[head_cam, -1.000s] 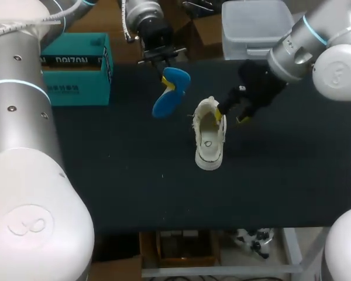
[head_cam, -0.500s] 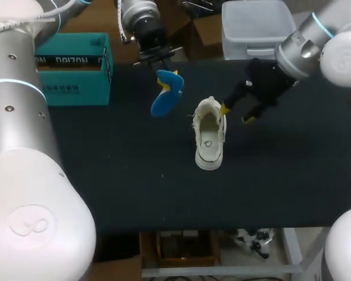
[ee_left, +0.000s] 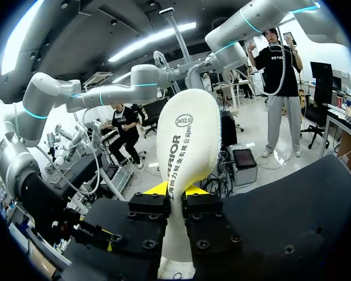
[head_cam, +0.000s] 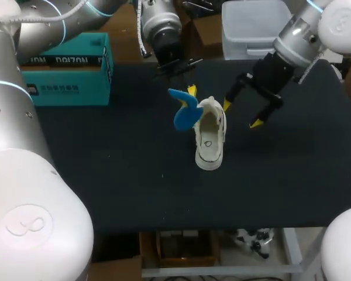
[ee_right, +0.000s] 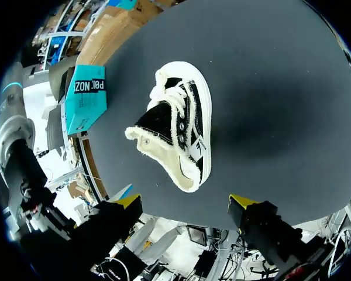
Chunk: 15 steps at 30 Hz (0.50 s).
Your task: Open the shoe tongue, take the insole out of the shoe, put the insole back into the shoe, and pack the shoe into the shoebox
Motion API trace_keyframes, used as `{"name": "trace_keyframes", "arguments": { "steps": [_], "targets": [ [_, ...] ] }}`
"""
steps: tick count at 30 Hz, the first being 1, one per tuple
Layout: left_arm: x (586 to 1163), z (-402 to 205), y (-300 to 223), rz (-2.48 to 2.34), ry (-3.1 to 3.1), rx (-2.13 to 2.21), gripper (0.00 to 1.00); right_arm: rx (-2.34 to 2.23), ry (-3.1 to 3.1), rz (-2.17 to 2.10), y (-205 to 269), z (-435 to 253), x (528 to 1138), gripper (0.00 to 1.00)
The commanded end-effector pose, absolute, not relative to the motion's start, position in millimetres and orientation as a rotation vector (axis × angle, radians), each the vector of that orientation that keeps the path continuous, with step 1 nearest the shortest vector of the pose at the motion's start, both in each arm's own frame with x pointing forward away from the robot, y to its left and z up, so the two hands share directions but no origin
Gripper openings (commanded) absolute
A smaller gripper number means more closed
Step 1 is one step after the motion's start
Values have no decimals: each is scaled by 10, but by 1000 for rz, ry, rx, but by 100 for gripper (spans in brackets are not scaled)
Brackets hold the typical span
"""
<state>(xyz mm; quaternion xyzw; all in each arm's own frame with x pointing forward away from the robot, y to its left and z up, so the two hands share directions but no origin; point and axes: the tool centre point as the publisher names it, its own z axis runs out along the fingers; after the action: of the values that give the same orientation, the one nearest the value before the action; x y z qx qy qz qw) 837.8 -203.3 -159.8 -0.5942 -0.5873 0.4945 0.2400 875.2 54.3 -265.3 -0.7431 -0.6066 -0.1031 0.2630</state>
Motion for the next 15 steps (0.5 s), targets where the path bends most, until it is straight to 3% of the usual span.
{"name": "trace_keyframes", "arguments": {
  "steps": [1,15],
  "targets": [
    [8206,-1557,-2206,1272,-1624,-1699,0,-2008,-1635,-249,556,-2631,8811,100],
    [8098,-1637,-2284,1237,-1548,-1843,0,-2052,-1114,-544,438,-2738,8518,100]
  ]
}}
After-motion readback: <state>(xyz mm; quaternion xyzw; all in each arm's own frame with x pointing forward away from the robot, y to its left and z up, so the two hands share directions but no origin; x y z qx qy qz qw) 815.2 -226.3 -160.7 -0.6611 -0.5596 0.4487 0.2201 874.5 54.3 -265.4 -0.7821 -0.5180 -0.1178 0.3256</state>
